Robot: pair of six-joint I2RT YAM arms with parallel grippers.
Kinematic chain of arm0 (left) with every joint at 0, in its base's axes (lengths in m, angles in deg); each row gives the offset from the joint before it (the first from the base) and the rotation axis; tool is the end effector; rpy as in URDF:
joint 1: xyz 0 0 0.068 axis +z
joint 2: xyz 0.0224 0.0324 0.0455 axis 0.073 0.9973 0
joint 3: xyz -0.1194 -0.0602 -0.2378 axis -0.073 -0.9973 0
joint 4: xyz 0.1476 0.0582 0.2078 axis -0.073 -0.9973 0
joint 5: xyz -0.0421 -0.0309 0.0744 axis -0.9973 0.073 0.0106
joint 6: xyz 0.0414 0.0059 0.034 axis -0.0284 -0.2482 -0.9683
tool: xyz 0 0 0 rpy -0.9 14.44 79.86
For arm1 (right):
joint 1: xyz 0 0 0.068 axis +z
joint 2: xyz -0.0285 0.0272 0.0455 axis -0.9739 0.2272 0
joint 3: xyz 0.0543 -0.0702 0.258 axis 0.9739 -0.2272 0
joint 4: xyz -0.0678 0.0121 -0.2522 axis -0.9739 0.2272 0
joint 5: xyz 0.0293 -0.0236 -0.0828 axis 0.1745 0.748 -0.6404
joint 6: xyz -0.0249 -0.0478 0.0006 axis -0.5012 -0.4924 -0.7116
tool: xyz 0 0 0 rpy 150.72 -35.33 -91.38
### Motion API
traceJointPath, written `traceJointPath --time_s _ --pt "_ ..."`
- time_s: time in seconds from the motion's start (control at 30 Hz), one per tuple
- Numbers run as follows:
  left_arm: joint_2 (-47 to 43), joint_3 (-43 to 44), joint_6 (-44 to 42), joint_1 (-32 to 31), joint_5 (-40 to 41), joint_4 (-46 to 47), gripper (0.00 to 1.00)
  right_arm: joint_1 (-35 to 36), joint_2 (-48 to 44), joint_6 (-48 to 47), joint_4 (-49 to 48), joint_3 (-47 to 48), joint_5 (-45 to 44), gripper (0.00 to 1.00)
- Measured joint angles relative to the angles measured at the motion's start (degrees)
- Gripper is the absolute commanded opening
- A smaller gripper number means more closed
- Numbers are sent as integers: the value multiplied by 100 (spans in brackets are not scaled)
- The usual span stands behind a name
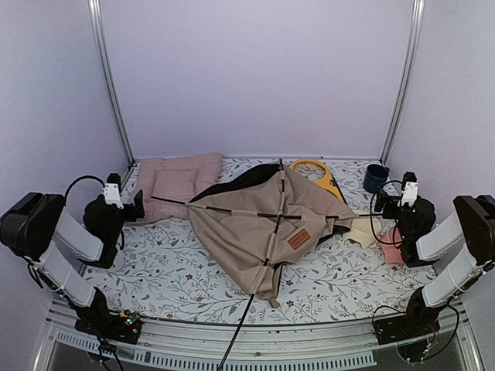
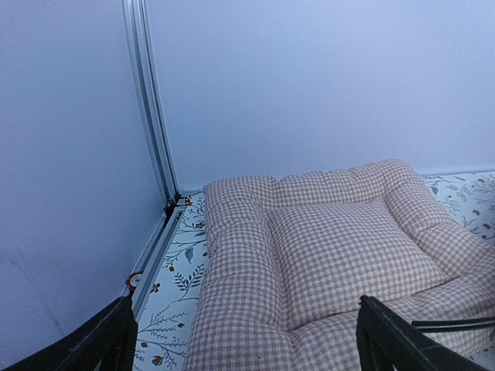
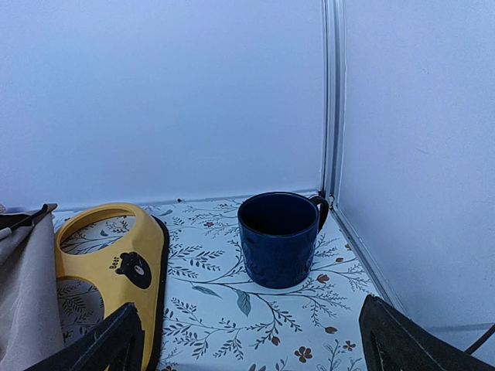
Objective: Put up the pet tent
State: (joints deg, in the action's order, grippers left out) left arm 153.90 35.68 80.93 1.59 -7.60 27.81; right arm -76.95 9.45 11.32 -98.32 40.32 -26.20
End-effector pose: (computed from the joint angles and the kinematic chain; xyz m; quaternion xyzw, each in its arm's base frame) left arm 0.2431 -0.0066 0.1514 -0.0061 0.7133 0.0460 0.6993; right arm 0.2429 -0.0029 0.1577 0.0319 0.7103 -0.0199 0.7029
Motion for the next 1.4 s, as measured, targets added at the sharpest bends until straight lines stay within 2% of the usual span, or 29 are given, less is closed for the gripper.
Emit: traceJointPath --time_s 0.27,0.37,0.43,0.47,0.57,0.63,0.73,0.83,0.9,0.97,1.1,1.27,1.4 --pt "-68 0 -17 -15 26 -83 99 0 0 0 0 0 2 99" --pt "-531 192 -103 -146 160 -815 99 26 -33 -22 81 7 -24 99" --pt "-931 713 -129 -330 179 -1687 99 153 -306 -94 675 144 -208 99" --pt "-1088 1045 -74 -417 157 -2114 99 251 -564 -133 1300 393 -317 99" --pt "-1499 2181 304 -684 98 -3526 99 503 -1172 -7 3091 1808 -361 99" --pt "-1661 2813 579 -892 87 -4435 99 715 -1381 210 3936 2734 -330 99" --pt "-1744 3539 883 -1335 63 -5698 99 1517 -1585 472 5025 3834 -472 99" --pt "-1860 3919 990 -2044 -17 -6817 99 2732 -1600 455 5779 4350 -962 99" --pt "-2009 3993 1027 -2415 -166 -7396 99 3543 -1600 323 6269 4470 -1368 99" --pt "-2288 3980 1287 -2647 -216 -7941 99 4002 -1615 313 6725 4511 -1635 99" --pt "-3123 3731 1770 -2592 -221 -8411 100 3945 -1910 896 7471 4367 -2332 99" --pt "-3434 3694 2179 -2592 -592 -8686 99 3751 -2791 1604 7772 3587 -1878 99" --pt "-3274 3449 2564 -2861 -809 -8839 98 3764 -3117 2347 8113 3331 -970 99"
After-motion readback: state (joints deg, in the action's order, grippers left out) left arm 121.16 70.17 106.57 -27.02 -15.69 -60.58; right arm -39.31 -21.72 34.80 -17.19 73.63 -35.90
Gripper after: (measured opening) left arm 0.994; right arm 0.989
